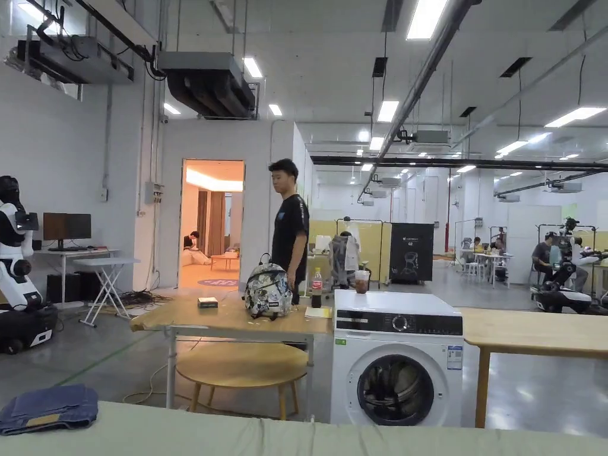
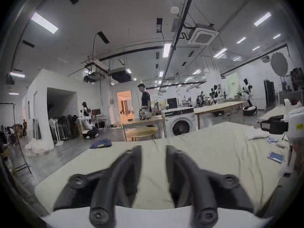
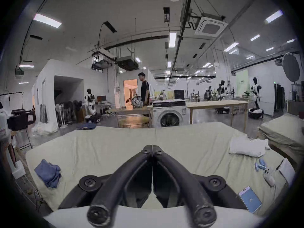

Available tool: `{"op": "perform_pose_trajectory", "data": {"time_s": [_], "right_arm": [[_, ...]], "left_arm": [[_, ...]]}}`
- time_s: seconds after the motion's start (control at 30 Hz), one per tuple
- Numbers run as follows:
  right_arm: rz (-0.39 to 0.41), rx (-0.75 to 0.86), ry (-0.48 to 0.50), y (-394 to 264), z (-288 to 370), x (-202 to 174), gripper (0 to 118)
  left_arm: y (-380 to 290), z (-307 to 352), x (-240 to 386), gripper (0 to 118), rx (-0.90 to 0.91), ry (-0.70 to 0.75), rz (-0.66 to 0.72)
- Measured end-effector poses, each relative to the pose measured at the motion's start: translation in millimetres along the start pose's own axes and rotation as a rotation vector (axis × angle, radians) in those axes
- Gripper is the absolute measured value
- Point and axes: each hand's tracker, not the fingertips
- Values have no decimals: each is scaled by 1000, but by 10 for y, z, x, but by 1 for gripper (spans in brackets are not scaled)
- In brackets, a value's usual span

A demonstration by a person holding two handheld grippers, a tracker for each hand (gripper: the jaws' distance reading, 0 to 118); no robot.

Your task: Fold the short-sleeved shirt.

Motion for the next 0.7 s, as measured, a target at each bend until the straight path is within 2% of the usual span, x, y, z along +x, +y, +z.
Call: {"op": "perform_pose_trajectory", "data": {"time_s": [0.07,0.13,0.2,0.33,0.5,0.7], "right_arm": [[15,-2,-11,-37,75,-13,0],[-4,-25,-39,-60,179,-47,0],[-18,-18,-4,-120,282,-56,0],[55,-7,-24,-100,266,-116,0],[8,3,-18,-70,265,-85,0],[9,0,-29,-71,265,-90,0]], "left_arm": [[-7,57,-3,0,-5,0,29],[-29,169,45,0,0,3,32],[-51,256,25,0,-1,-28,55],[23,262,-38,0,-9,-29,89],[26,303,-133,0,2,-24,116],[11,289,-243,0,-9,-19,163]]}}
